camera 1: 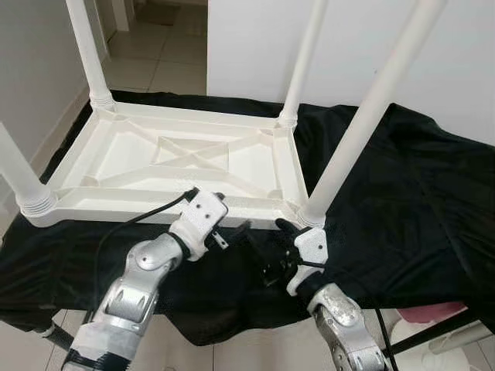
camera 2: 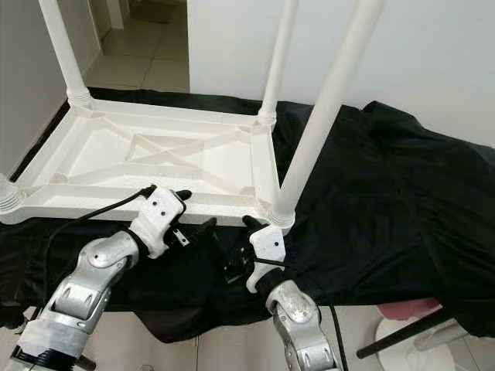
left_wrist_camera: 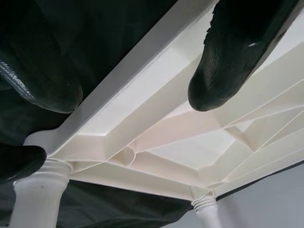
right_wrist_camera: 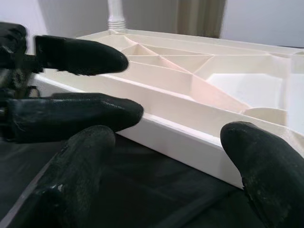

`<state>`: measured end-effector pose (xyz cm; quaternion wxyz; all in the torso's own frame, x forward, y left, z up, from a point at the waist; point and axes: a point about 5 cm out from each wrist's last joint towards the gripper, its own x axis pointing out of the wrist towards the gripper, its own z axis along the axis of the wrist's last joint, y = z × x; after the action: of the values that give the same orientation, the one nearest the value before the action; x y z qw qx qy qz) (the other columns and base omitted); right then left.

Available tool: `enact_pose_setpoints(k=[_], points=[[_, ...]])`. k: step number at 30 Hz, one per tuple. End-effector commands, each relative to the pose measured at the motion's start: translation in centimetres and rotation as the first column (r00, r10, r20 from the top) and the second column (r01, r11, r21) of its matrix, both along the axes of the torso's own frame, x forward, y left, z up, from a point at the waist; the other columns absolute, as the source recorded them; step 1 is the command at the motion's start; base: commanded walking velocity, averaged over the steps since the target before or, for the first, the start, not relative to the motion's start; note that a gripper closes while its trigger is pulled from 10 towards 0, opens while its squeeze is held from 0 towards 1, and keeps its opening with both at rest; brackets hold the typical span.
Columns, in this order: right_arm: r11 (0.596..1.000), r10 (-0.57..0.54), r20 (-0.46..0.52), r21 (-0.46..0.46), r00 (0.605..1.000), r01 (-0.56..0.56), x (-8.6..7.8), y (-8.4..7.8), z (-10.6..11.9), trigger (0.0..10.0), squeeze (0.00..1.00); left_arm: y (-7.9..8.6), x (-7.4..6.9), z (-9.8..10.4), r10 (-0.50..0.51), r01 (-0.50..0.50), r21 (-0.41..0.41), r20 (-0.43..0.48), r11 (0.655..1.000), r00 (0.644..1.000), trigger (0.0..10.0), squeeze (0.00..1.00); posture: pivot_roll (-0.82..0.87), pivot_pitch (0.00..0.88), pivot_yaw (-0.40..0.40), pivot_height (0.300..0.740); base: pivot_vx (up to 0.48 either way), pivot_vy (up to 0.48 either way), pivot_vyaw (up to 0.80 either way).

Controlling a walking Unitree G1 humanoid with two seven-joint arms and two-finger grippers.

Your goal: Building children table

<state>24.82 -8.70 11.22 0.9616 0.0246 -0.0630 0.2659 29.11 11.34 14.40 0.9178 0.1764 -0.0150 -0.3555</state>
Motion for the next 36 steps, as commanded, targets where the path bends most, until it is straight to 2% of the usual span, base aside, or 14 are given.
enact_pose_setpoints(k=[1, 2, 4, 7, 9, 13, 14, 18, 26, 29, 30, 32, 33, 36], points=[[1.000, -0.022, 0.002, 0.001, 1.000, 0.022, 0.4, -0.6, 0.1, 10.0, 0.00, 0.9, 0.6, 0.0, 0.135, -0.135, -0.006, 0.026, 0.991, 0.990, 10.0, 0.00, 0.07, 0.000, -0.111, 0.740, 0.000, 0.000, 0.00], [0.999, -0.033, 0.016, 0.008, 0.999, 0.032, 1.1, -0.7, 0.5, 10.0, 0.00, 1.9, 0.9, 0.1, 0.157, -0.158, 0.010, 0.034, 0.987, 0.987, 10.0, 0.00, 0.07, 0.000, -0.112, 0.740, 0.000, 0.000, 0.00], [0.999, -0.033, 0.016, 0.008, 0.999, 0.032, 1.1, -0.7, 0.5, 10.0, 0.00, 1.9, 0.9, 0.1, 0.157, -0.158, 0.010, 0.034, 0.987, 0.987, 10.0, 0.00, 0.07, 0.000, -0.112, 0.740, 0.000, 0.000, 0.00], [0.995, -0.101, 0.048, 0.030, 0.994, 0.099, 3.0, -1.5, 1.5, 10.0, 0.00, 4.3, 1.5, 0.5, 0.208, -0.210, 0.049, 0.049, 0.976, 0.977, 10.0, 0.00, 0.08, 0.005, -0.103, 0.740, 0.000, 0.000, 0.00], [0.992, -0.120, 0.051, 0.035, 0.991, 0.118, 3.3, -1.7, 1.7, 10.0, 0.00, 4.6, 1.6, 0.6, 0.214, -0.216, 0.055, 0.050, 0.975, 0.976, 10.0, 0.00, 0.07, 0.007, -0.102, 0.740, 0.000, 0.000, 0.00], [0.972, -0.225, 0.034, 0.074, 0.974, 0.222, 4.8, -3.4, 2.0, 10.0, 0.00, 5.5, 1.8, 0.4, 0.222, -0.225, 0.086, 0.042, 0.971, 0.974, 10.0, 0.00, 0.07, 0.016, -0.086, 0.740, 0.000, 0.000, 0.00], [0.972, -0.225, 0.034, 0.074, 0.974, 0.222, 4.8, -3.4, 2.0, 10.0, 0.00, 5.5, 1.8, 0.4, 0.222, -0.225, 0.086, 0.042, 0.971, 0.974, 10.0, 0.00, 0.07, 0.016, -0.086, 0.740, 0.000, 0.000, 0.00], [0.943, -0.326, 0.027, 0.081, 0.945, 0.323, 5.8, -5.2, 2.1, 10.0, 0.00, 5.8, 2.0, 0.4, 0.214, -0.217, 0.109, 0.042, 0.970, 0.976, 10.0, 0.00, 0.06, 0.027, -0.075, 0.740, 0.000, 0.000, 0.00], [0.902, -0.425, 0.009, 0.082, 0.905, 0.423, 6.2, -6.6, 1.7, 10.0, 0.00, 6.1, 2.4, 0.7, 0.201, -0.206, 0.134, 0.048, 0.969, 0.978, 10.0, 0.00, 0.06, 0.041, -0.061, 0.740, 0.000, 0.000, 0.00], [0.859, -0.511, 0.020, 0.065, 0.860, 0.509, 6.5, -8.9, 1.7, 10.0, 0.00, 6.2, 2.5, 0.8, 0.182, -0.186, 0.148, 0.044, 0.971, 0.982, 10.0, 0.00, 0.05, 0.058, -0.044, 0.740, 0.000, 0.000, 0.00], [0.859, -0.511, 0.020, 0.065, 0.860, 0.509, 6.5, -8.9, 1.7, 10.0, 0.00, 6.2, 2.5, 0.8, 0.182, -0.186, 0.148, 0.044, 0.971, 0.982, 10.0, 0.00, 0.05, 0.058, -0.044, 0.740, 0.000, 0.000, 0.00], [0.830, -0.557, 0.034, 0.054, 0.830, 0.555, 6.6, -10.4, 1.9, 10.0, 0.00, 5.9, 2.4, 0.7, 0.161, -0.165, 0.156, 0.038, 0.974, 0.986, 10.0, 0.00, 0.05, 0.060, -0.043, 0.740, 0.000, 0.000, 0.00], [0.830, -0.557, 0.034, 0.054, 0.830, 0.555, 6.6, -10.4, 1.9, 10.0, 0.00, 5.9, 2.4, 0.7, 0.161, -0.165, 0.156, 0.038, 0.974, 0.986, 10.0, 0.00, 0.05, 0.060, -0.043, 0.740, 0.000, 0.000, 0.00], [0.806, -0.592, 0.053, 0.044, 0.804, 0.590, 6.9, -12.1, 2.3, 10.0, 0.00, 5.6, 2.2, 0.5, 0.129, -0.132, 0.159, 0.029, 0.978, 0.991, 10.0, 0.00, 0.05, 0.071, -0.035, 0.740, 0.000, 0.000, 0.00]])
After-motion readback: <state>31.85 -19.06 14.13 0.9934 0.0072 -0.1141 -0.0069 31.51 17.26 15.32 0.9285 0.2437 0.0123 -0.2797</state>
